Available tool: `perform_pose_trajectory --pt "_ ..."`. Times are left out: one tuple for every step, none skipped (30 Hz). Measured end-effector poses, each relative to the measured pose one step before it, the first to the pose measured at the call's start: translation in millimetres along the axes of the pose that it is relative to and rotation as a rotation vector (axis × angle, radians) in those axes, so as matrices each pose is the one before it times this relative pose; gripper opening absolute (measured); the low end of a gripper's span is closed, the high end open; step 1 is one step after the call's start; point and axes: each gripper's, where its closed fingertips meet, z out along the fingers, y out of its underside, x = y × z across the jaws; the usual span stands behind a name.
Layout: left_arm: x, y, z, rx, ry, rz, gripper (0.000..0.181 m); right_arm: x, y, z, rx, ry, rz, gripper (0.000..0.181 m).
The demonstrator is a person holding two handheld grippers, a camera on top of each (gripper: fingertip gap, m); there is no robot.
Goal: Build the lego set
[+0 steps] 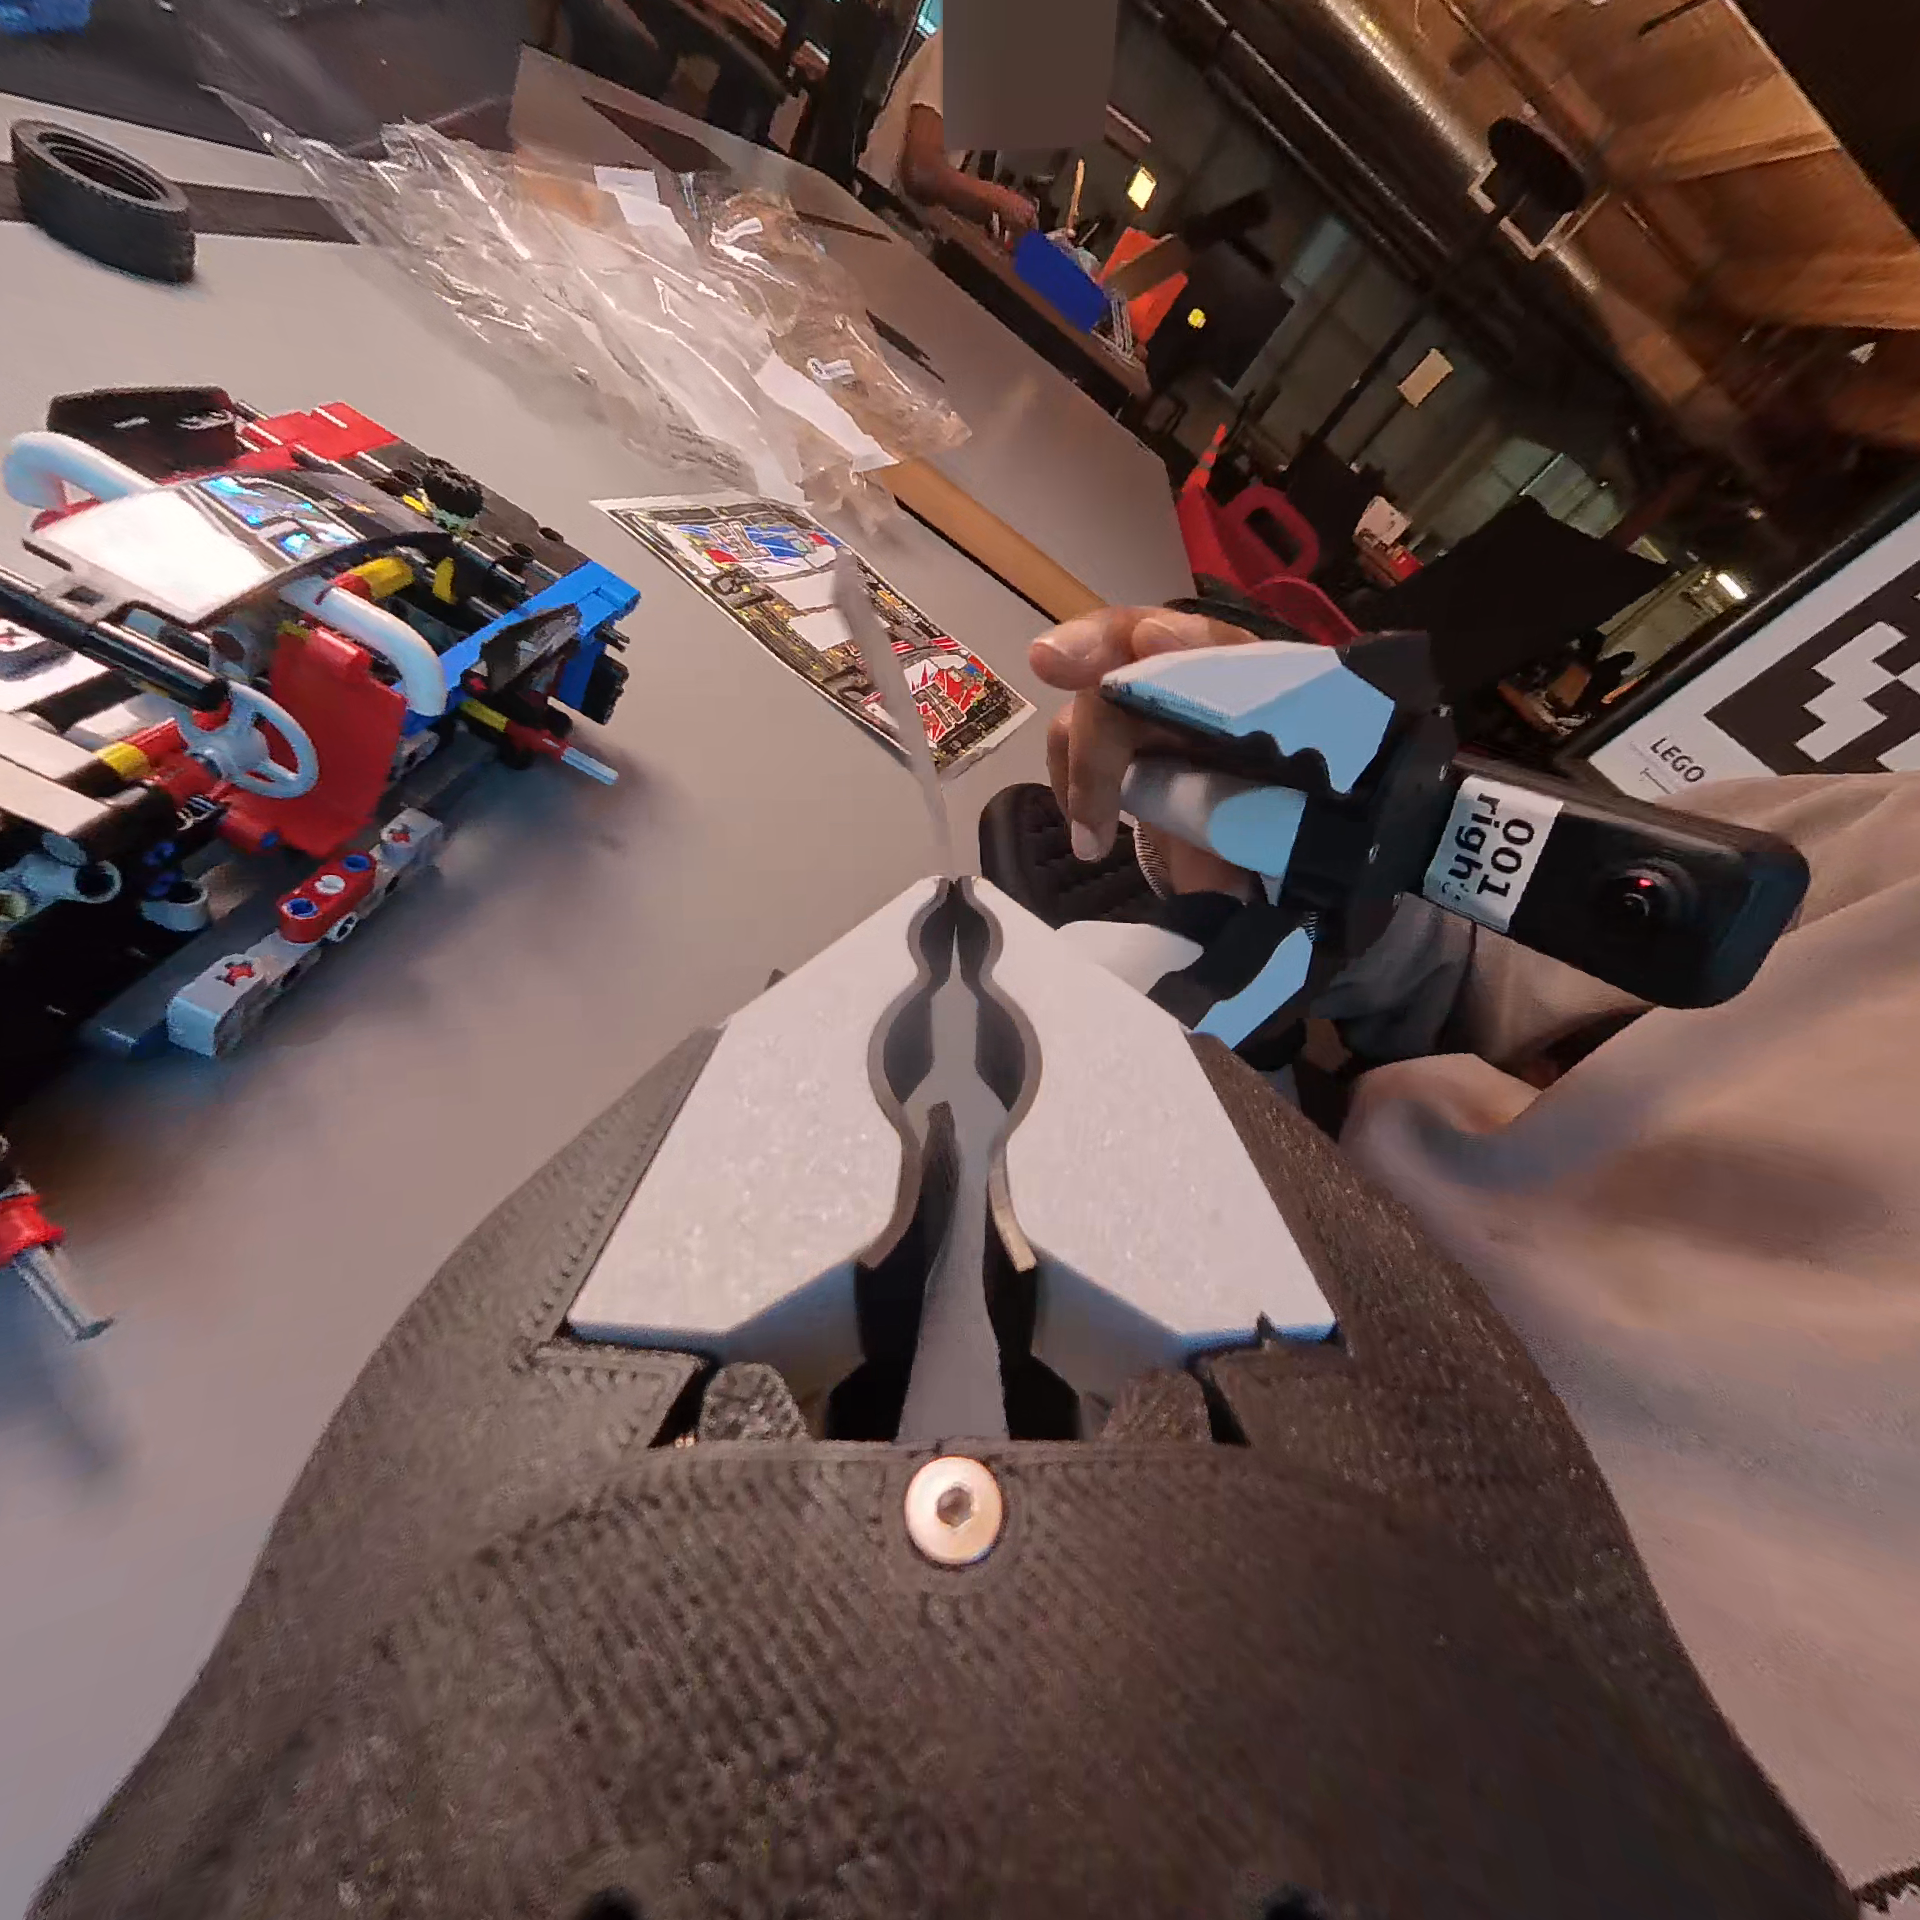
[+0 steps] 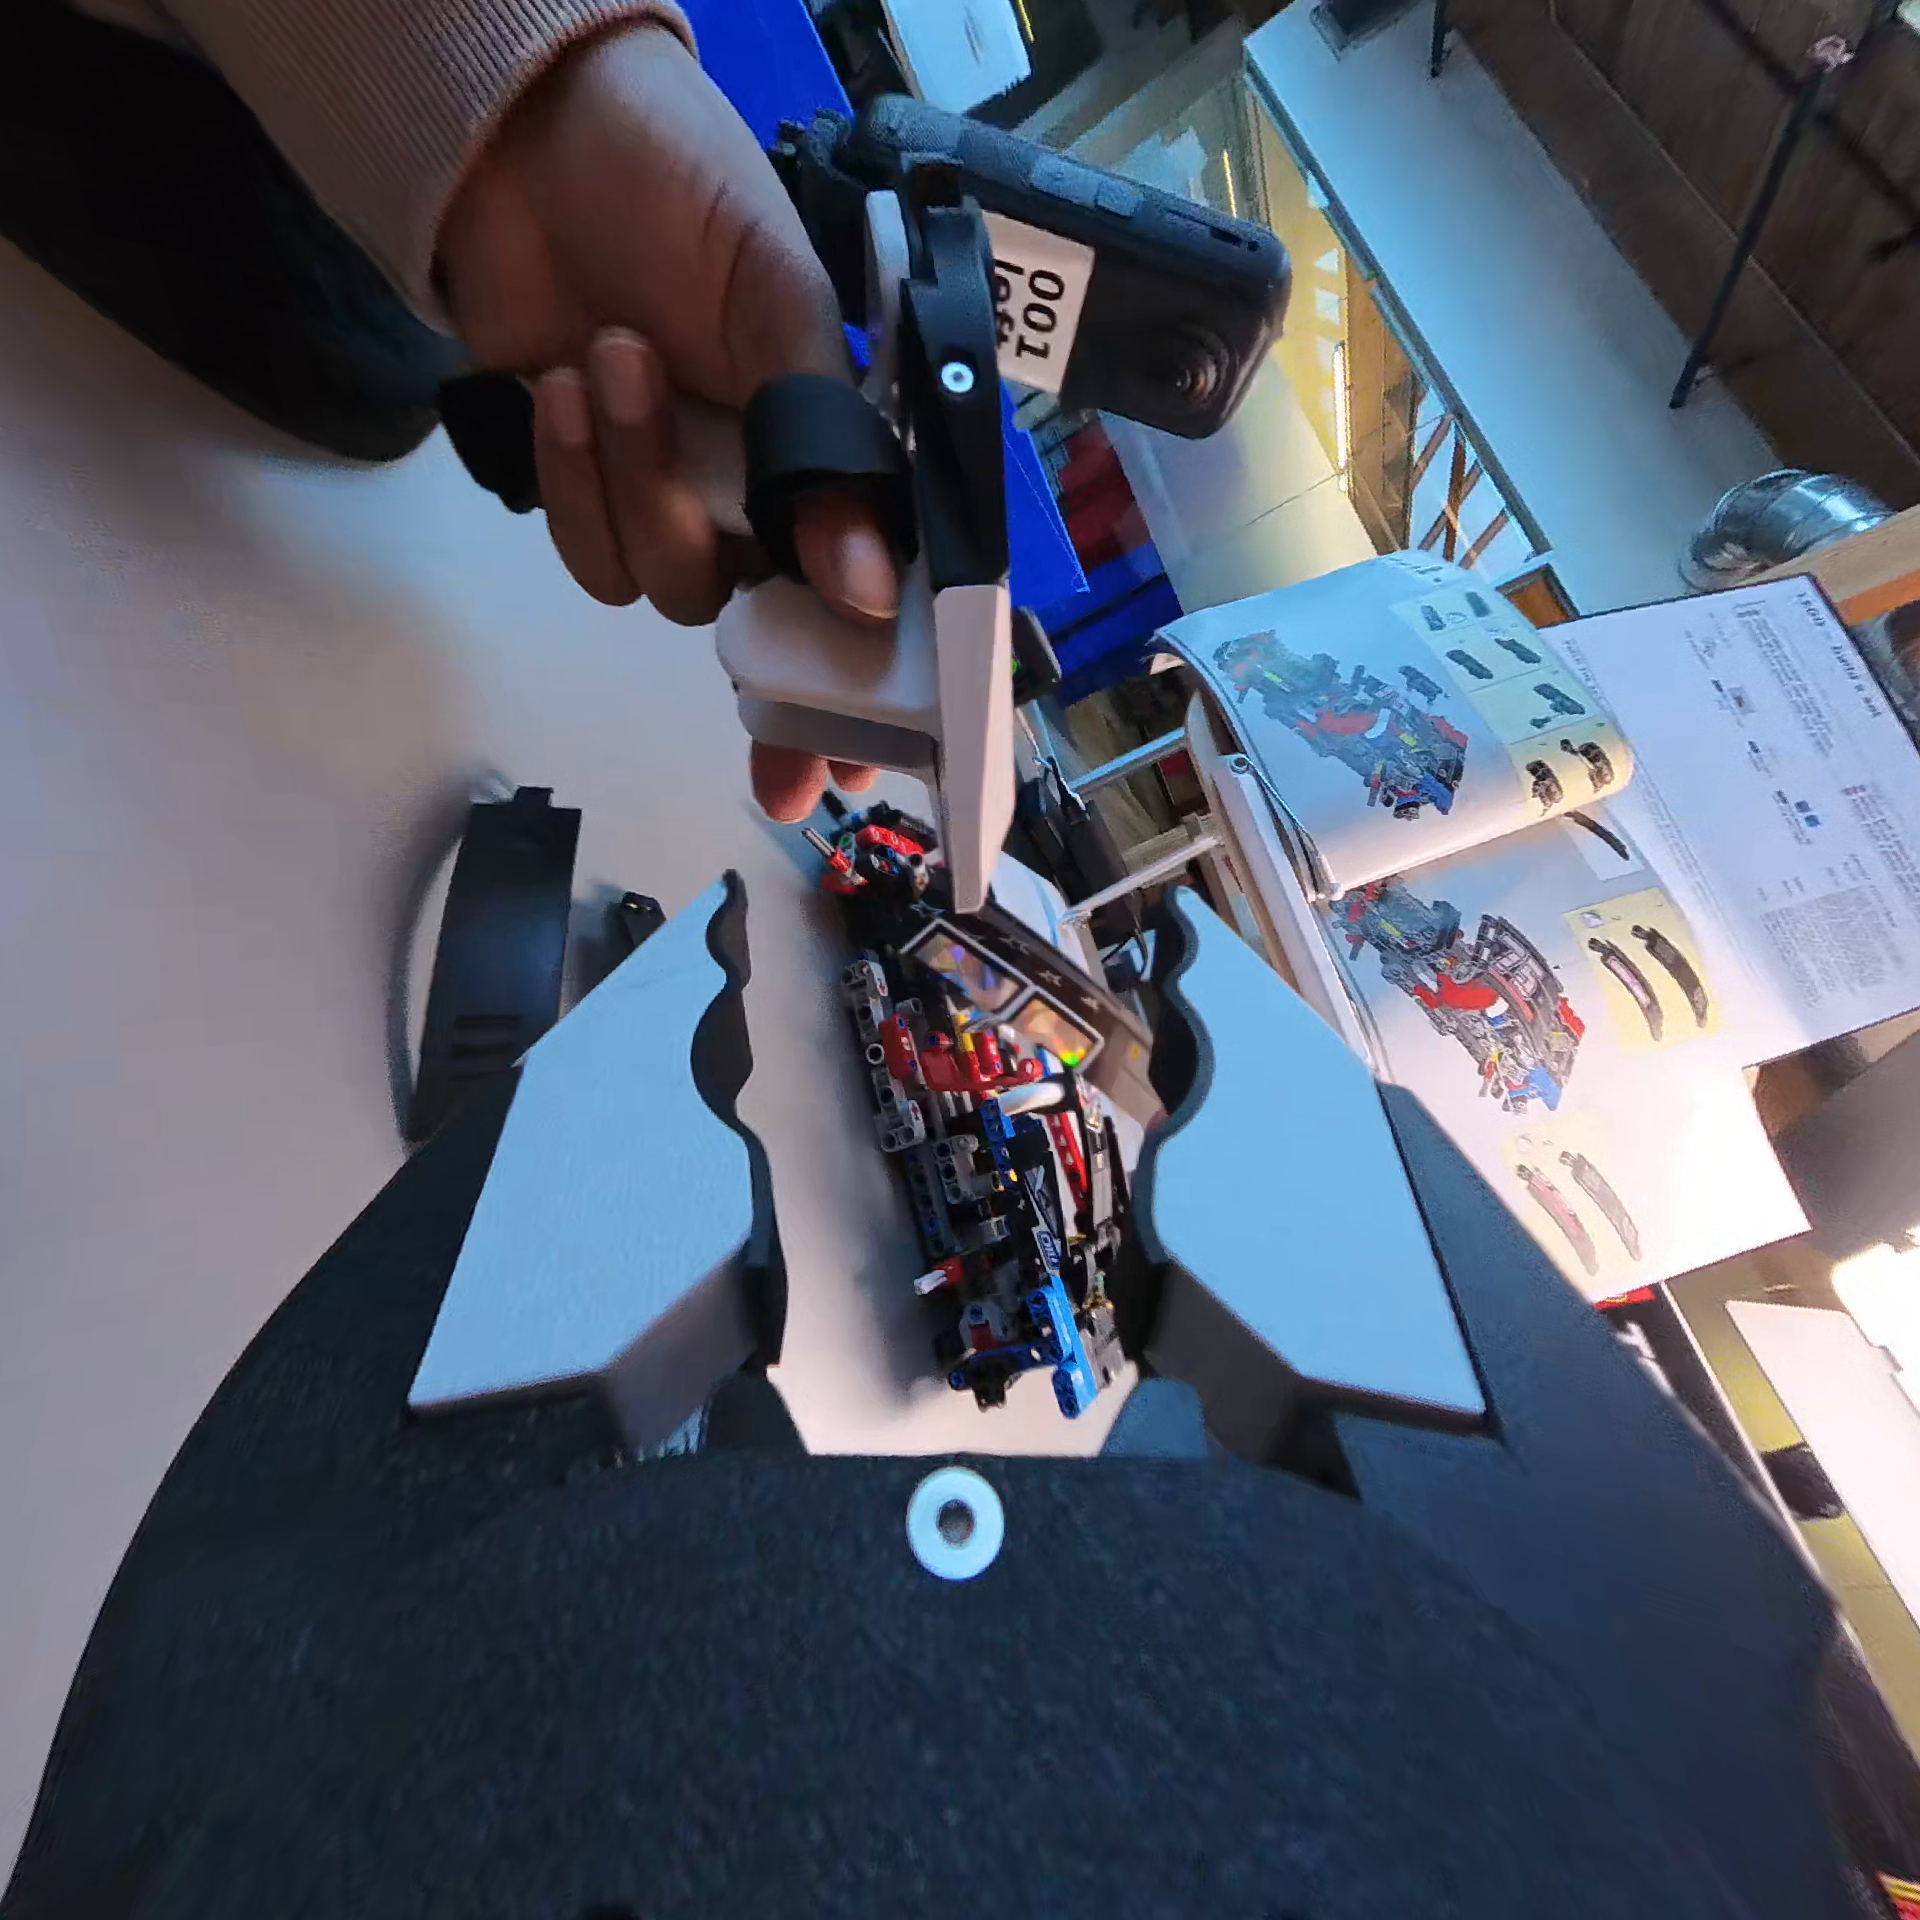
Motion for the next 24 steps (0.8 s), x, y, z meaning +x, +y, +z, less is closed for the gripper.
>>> perform_pose_trajectory --pt "0.72 -1.23 -1.2 -0.0063 0.0097 0.0122 0.0 -0.42 -3.19 -0.7 0.0202 -0.0163 0.0575 0.076" --pt "2.86 0.18 -1.45 -0.0198 0.0193 0.0278 0.0 3.49 -1.95 -1.26 0.0175 -0.0211 0.107 0.077" --pt "6.69 1.22 -2.06 -0.0283 0.0439 0.0321 0.0 7.6 -0.66 -2.13 0.0173 -0.0197 0.1179 0.076" --pt "7.89 1.02 -2.82 -0.027 0.0524 0.0304 0.0 11.14 -1.42 -3.64 0.0281 -0.0189 0.1293 0.074" --pt "6.07 0.61 -3.71 -0.0217 0.0379 0.0338 0.0 11.45 -1.99 -4.61 0.0305 -0.0339 0.1485 0.066" --pt "6.99 2.4 -3.85 -0.0317 0.0433 0.0399 0.0 8.07 -0.94 -4.57 0.0171 -0.0637 0.1609 0.06" --pt "7.0 4.06 -3.45 -0.04 0.0408 0.0388 0.0 2.97 0.91 -4.25 0.0012 -0.0946 0.1559 0.058" --pt "3.71 4.43 -2.66 -0.0398 0.0187 0.0331 0.0 -1.96 2.95 -4.16 -0.0125 -0.116 0.1425 0.053" --pt "1.35 4.01 -1.68 -0.0352 0.006 0.02 0.0 -4.59 3.59 -3.54 -0.0123 -0.1144 0.1204 0.046" --pt "1.98 2.11 -1.11 -0.0209 0.013 0.0091 0.0 -5.77 1.98 -2.53 0.0009 -0.1001 0.0904 0.038" --pt "1.49 -0.75 -0.96 -0.0009 0.0125 -0.0019 0.0 -5.43 -1.46 -1.36 0.0252 -0.0731 0.0579 0.031" --pt "-0.01 -1.07 -0.88 0.0022 0.0043 -0.0099 0.0 -4.05 -1.89 0.01 0.0293 -0.0436 0.0328 0.025" --pt "-1.28 0.46 -0.44 -0.0052 -0.0032 -0.0065 0.0 -2.56 1.83 1.78 -0.0009 -0.0234 0.0136 0.024" --pt "-1.57 1.79 -0.22 -0.01 -0.007 0.0 0.0 0.44 3.99 2.52 -0.0202 0.0015 -0.0044 0.024" --pt "-1.06 2.18 -0.01 -0.0114 -0.0029 -0.0002 0.0 2.6 3.28 2.2 -0.0155 0.0179 -0.0182 0.022" --pt "-0.75 1.93 0.19 -0.0096 0.0008 -0.0043 0.0 1.67 2.49 1.75 -0.0092 0.0109 -0.0147 0.019" --pt "-0.63 1.56 0.27 -0.006 0.0021 -0.0043 0.0 1.41 1.89 1.36 -0.0078 0.0045 0.0009 0.019" --pt "-1.34 1.25 0.45 -0.0042 -0.002 -0.0036 0.0 1.58 1.96 1.13 -0.0096 0.0025 0.0094 0.017" --pt "-1.31 1.24 0.38 -0.0054 -0.0029 -0.0038 0.0 1.27 1.57 0.81 -0.0057 0.0004 0.0049 0.013" --pt "-0.61 1.26 0.51 -0.0064 -0.0002 -0.0023 0.0 1.61 0.84 0.4 -0.0005 0.0061 -0.001 0.011" --pt "-0.53 0.85 0.35 -0.0043 -0.0007 -0.0004 0.0 2.12 1.24 0.43 -0.004 0.0118 -0.0036 0.008" --pt "-0.55 0.86 0.18 -0.0046 -0.0018 -0.0012 0.0 1.6 1.51 0.27 -0.0071 0.0081 -0.0055 0.007" --pt "-0.4 0.55 0.08 -0.0025 -0.0008 -0.0013 0.0 0.9 0.5 0.08 -0.0014 0.0055 -0.0023 0.006" --pt "-0.31 0.07 0.07 0.0008 -0.0001 -0.0011 0.0 0.98 0.05 -0.11 0.001 0.0046 0.0014 0.004"
